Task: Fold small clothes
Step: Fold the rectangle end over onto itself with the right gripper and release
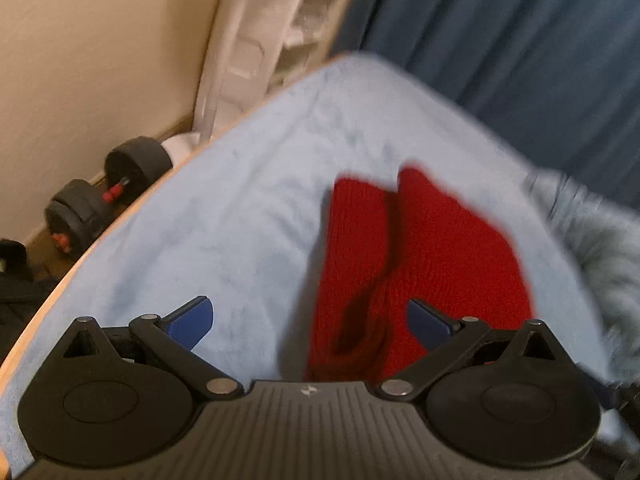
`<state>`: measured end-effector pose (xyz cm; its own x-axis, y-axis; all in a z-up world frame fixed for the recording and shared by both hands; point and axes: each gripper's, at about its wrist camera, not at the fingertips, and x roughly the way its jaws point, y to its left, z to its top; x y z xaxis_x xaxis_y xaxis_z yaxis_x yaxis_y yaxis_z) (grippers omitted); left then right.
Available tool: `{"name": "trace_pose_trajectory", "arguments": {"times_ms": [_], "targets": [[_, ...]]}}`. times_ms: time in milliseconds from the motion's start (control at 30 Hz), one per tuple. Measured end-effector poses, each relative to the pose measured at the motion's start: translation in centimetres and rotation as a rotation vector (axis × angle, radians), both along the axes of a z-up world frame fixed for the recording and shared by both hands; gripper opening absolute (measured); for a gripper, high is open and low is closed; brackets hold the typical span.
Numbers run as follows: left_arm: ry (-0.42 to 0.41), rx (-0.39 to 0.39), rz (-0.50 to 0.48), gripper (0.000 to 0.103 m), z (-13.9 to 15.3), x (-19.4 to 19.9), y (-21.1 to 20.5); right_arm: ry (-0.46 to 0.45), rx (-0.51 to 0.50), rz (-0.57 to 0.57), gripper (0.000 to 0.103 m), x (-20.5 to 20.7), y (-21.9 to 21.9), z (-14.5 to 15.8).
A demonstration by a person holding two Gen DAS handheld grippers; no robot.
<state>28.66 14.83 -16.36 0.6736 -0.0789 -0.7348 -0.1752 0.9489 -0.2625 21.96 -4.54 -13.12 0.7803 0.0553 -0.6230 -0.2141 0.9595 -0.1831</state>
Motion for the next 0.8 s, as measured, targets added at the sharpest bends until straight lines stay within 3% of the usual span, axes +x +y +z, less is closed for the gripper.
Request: {"name": "trace_pose_trajectory", "arguments": {"times_ms": [67, 133, 200, 300, 433, 500, 667, 800], "targets": [[0.125, 0.11, 0.022, 0.103, -2.2, 1.1, -1.4, 0.123, -0.009, -0.044, 0.048, 1.2, -1.1, -2.2], [0.168, 0.08, 0.038, 0.103, -3.3, 0.7, -1.2, 0.25, -0.034, -0.031, 0.049, 1.3, -1.3, -4.5], [0.16, 0.061, 0.042, 0.103, -2.4, -0.2, -0.7, 0.255, -0.07, -0.022, 0.051, -0.1, -1.1, -4.8], [0.154, 0.119, 0.034, 0.103, -0.5, -1.8, -0.5, 0.283, 0.043, -0.032, 0.051, -1.4, -1.7, -3.1], [0.144, 0.233, 0.052, 0.103, 1.3, -5.3, 0.8, 0.21, 0.155, -0.039, 0.06, -5.0, -2.5, 0.7], [0.164, 0.252, 0.047, 0.103, 1.5, -6.6, 1.4, 0.165, 0.184, -0.025, 0.064, -7.2, -3.2, 2.6], [0.164, 0.247, 0.05, 0.103, 3.4, -9.6, 1.8, 0.099, 0.221, -0.029, 0.068, -10.7, -5.4, 5.7], [0.15, 0.234, 0.026, 0.103, 6.3, -12.9, -0.9, 0.058, 0.299, -0.071, 0.076, -12.8, -7.5, 7.6]]}}
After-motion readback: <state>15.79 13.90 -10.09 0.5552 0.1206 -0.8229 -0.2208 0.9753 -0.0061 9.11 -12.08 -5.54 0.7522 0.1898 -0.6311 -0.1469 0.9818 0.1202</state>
